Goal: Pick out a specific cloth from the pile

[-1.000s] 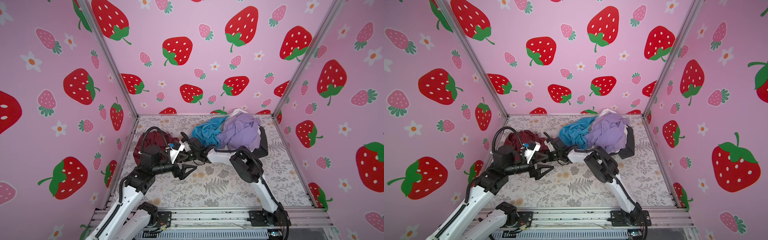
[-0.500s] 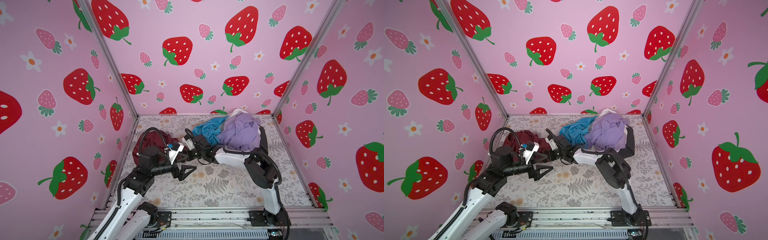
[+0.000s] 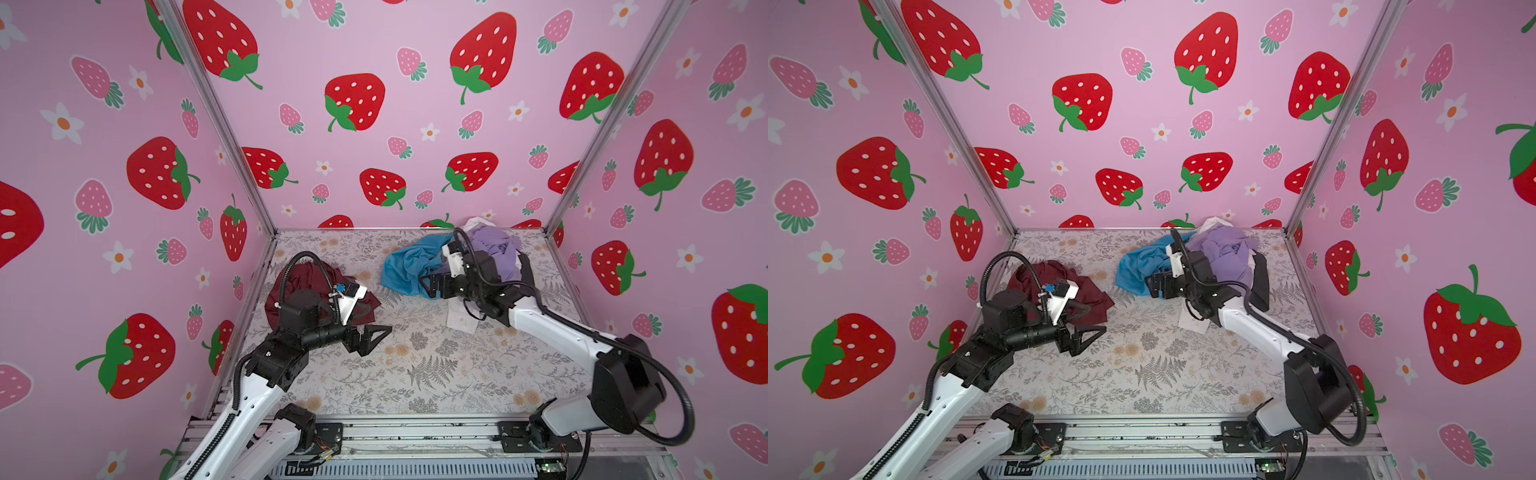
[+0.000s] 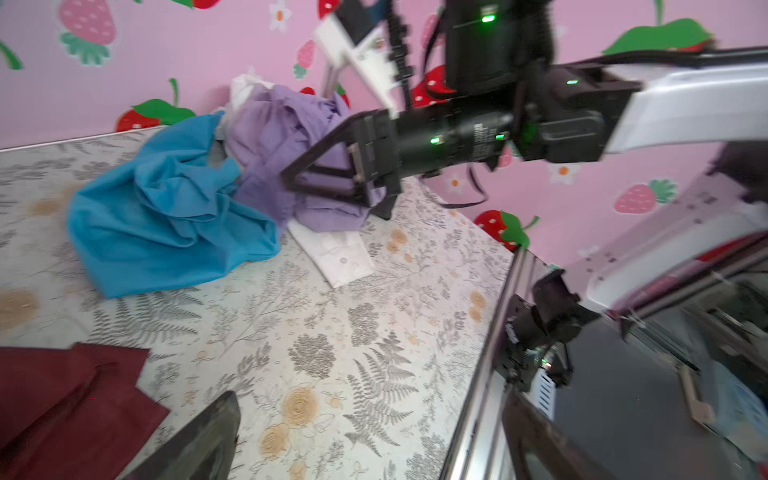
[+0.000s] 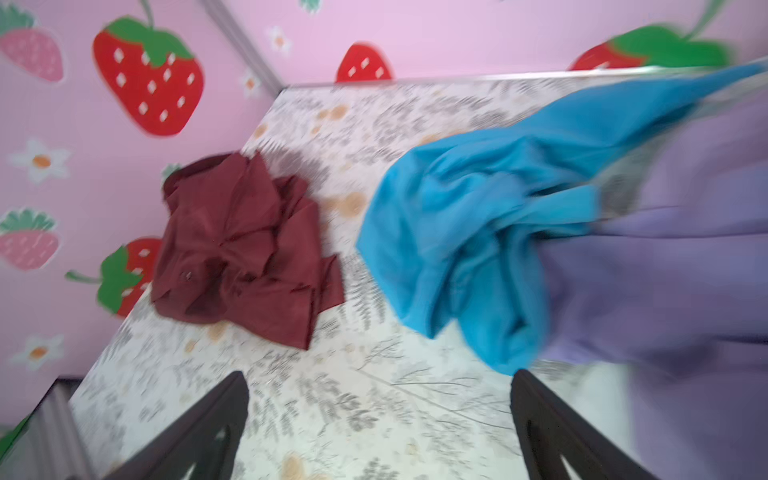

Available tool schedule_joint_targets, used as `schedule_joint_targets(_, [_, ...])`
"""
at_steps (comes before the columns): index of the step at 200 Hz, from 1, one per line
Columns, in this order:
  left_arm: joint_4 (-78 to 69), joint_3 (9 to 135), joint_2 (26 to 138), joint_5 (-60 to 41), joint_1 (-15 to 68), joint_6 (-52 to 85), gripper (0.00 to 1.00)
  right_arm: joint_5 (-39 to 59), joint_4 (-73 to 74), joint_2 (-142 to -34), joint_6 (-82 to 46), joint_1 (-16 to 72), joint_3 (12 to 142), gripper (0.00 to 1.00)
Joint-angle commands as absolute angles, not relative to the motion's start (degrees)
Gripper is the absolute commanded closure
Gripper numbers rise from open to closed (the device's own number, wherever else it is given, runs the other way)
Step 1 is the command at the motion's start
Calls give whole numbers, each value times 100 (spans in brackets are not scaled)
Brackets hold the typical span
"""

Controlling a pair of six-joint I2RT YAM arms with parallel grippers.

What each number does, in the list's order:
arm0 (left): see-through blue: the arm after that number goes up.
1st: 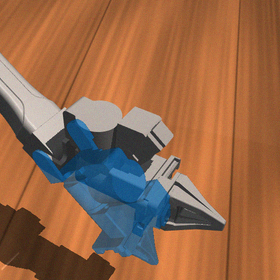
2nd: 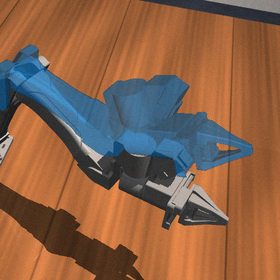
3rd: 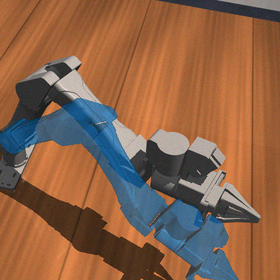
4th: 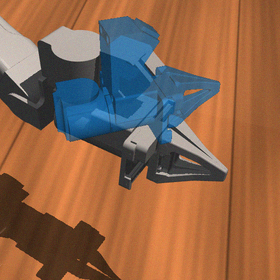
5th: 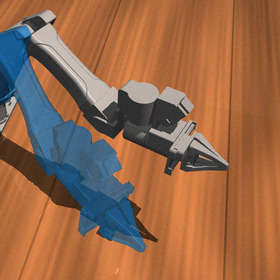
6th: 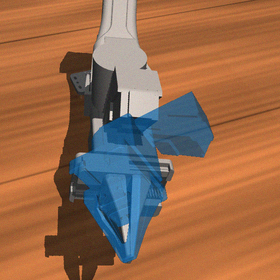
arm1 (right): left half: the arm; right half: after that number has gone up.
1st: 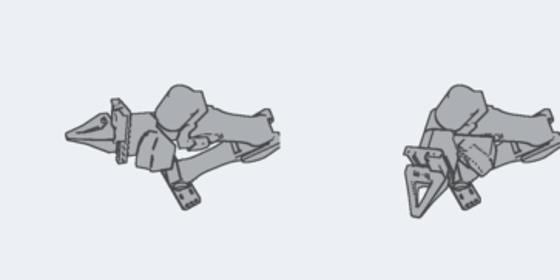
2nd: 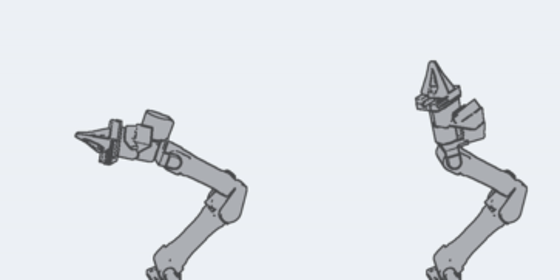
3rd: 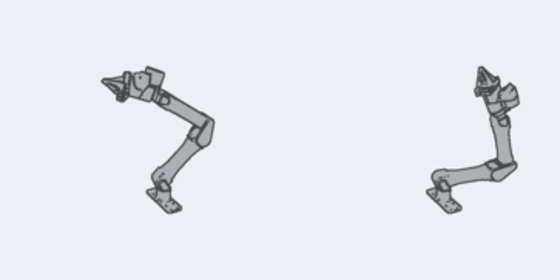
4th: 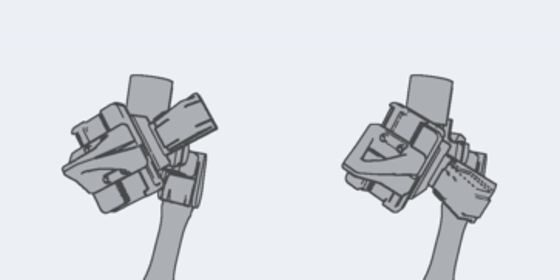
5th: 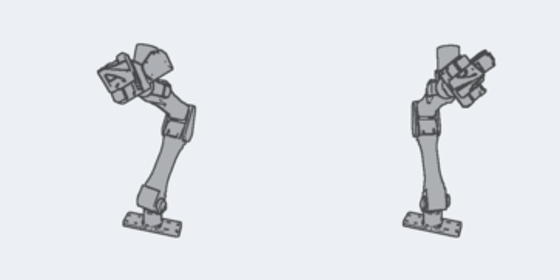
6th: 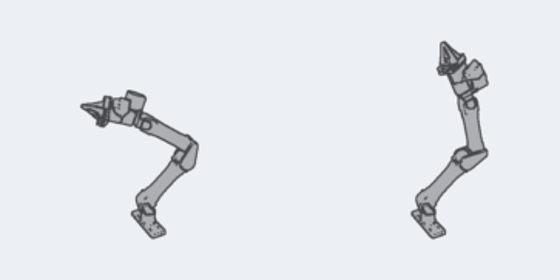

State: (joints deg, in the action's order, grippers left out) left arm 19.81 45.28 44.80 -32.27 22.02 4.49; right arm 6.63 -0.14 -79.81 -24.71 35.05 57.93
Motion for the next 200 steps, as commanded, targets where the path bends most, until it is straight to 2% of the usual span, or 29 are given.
schedule_joint_targets(1, [2142, 4721, 4594, -1207, 2223, 471, 1, -516, -488, -7272, -1776, 2997, 5522, 0])
schedule_joint_targets(28, [1533, 4267, 4723, 932, 2217, 251, 1, -1402, -189, -6675, -1407, 2267, 5018, 0])
schedule_joint_targets(61, [-225, 3312, 4909, 2436, 2172, -401, 1, -2004, 1133, -6272, -971, 1461, 3934, 0])
schedule_joint_targets(101, [-2553, 2068, 5334, 2276, 1729, -515, 1, -2184, 3440, -6351, -817, 929, 2467, 0])
schedule_joint_targets(154, [-4292, 1177, 6209, 1538, 563, 245, 1, -2199, 6474, -7357, -647, 738, 1279, 0])
schedule_joint_targets(200, [-5141, 1267, 7178, 1394, 450, 187, 1, -2143, 6904, -8004, -535, 707, 1219, 0])
